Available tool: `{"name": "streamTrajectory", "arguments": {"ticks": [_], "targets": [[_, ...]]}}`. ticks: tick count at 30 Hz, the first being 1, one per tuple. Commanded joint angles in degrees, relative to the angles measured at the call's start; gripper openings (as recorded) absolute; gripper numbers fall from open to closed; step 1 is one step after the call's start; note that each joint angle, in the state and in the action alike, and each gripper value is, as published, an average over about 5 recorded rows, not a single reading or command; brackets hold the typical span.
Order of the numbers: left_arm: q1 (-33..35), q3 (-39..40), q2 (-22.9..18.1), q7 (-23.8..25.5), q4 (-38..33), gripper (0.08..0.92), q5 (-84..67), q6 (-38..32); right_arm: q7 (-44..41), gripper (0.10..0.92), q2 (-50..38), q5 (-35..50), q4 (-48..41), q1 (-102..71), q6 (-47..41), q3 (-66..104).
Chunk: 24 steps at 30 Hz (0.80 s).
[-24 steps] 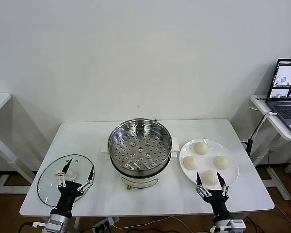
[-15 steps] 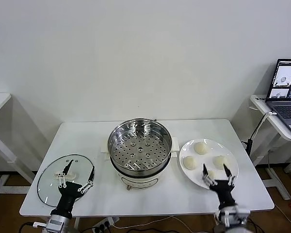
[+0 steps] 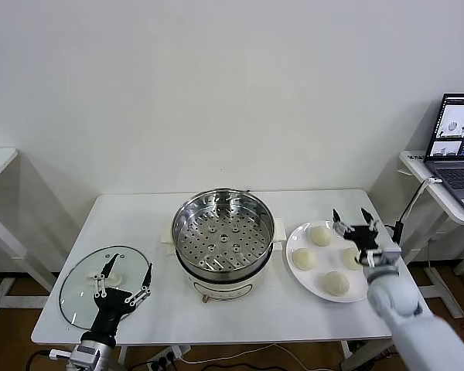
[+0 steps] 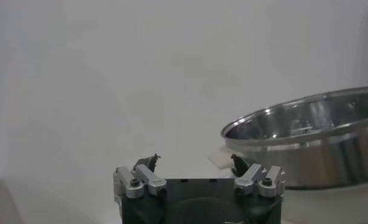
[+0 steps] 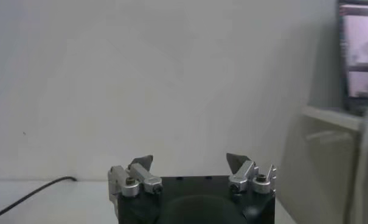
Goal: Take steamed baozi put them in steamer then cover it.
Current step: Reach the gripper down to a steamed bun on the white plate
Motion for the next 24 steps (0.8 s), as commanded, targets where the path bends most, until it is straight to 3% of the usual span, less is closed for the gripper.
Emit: {"name": "streamTrajectory", "arguments": {"ticks": [1, 12, 18, 24], "targets": [[0.1, 0.0, -0.1, 0.1, -1.3, 0.823, -2.3, 1.5, -16.0, 0.823, -5.0, 1.7, -15.1, 18.5, -1.8, -13.5], [0.1, -0.3, -0.9, 0.1, -0.6, 0.823, -1.6, 1.0, -63.1, 0.823, -4.2, -24.4, -31.3, 39.5, 3.4, -31.5], [0.0, -0.2, -1.3, 0.1, -0.1, 0.823, -1.2, 0.7, -73.4, 0.823, 0.2, -36.4, -35.9, 47.2, 4.4, -37.1], [0.1, -0.5, -1.5, 0.0, 0.3, 0.823, -1.1, 0.2, -75.2, 0.823, 5.0, -46.3, -39.3, 50.6, 6.3, -40.4]]}}
